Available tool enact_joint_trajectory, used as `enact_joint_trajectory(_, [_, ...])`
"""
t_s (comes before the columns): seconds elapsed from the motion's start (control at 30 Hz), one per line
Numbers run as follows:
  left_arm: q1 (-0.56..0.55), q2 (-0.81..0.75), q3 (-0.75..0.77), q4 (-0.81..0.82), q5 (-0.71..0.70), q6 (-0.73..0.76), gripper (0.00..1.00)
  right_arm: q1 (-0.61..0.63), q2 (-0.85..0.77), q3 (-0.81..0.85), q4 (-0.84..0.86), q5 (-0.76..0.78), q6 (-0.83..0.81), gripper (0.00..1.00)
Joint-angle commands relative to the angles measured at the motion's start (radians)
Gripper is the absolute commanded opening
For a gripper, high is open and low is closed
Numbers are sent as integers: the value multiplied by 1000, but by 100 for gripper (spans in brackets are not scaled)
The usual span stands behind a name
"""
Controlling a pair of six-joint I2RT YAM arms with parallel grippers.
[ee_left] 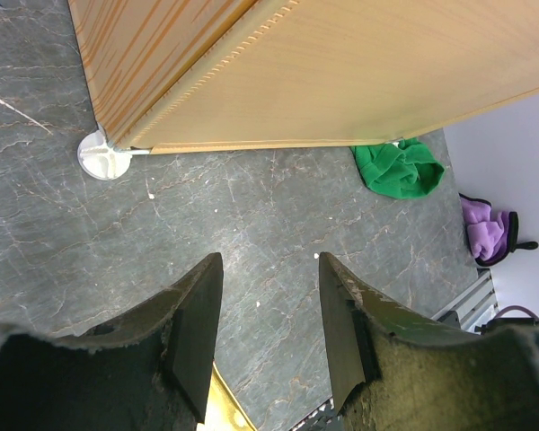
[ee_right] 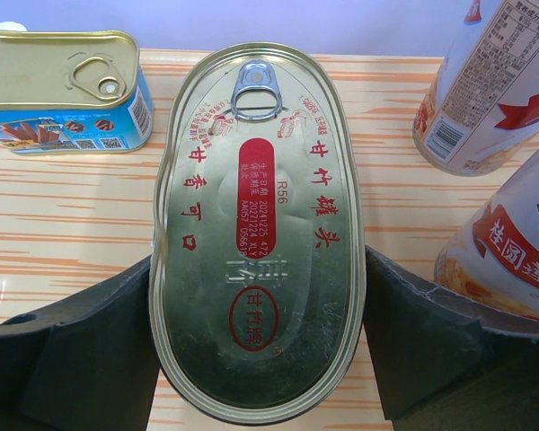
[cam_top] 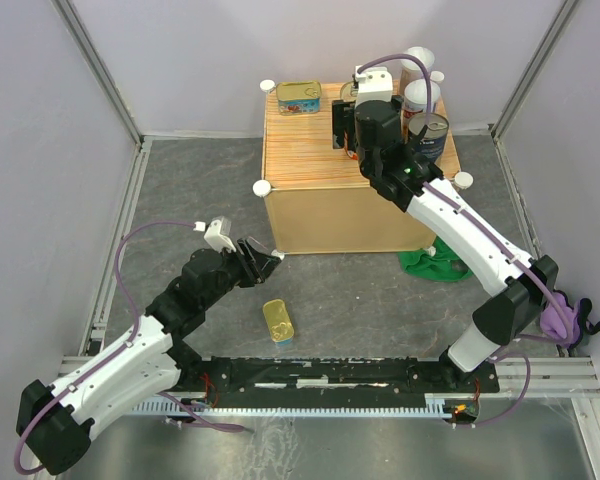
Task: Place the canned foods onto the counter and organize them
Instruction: Place the canned food on the counter.
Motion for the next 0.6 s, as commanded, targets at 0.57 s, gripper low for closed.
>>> enact_joint_trajectory(0.57, [-1, -7, 36, 49, 13, 5, 54, -3, -61, 77, 11, -17, -7, 90])
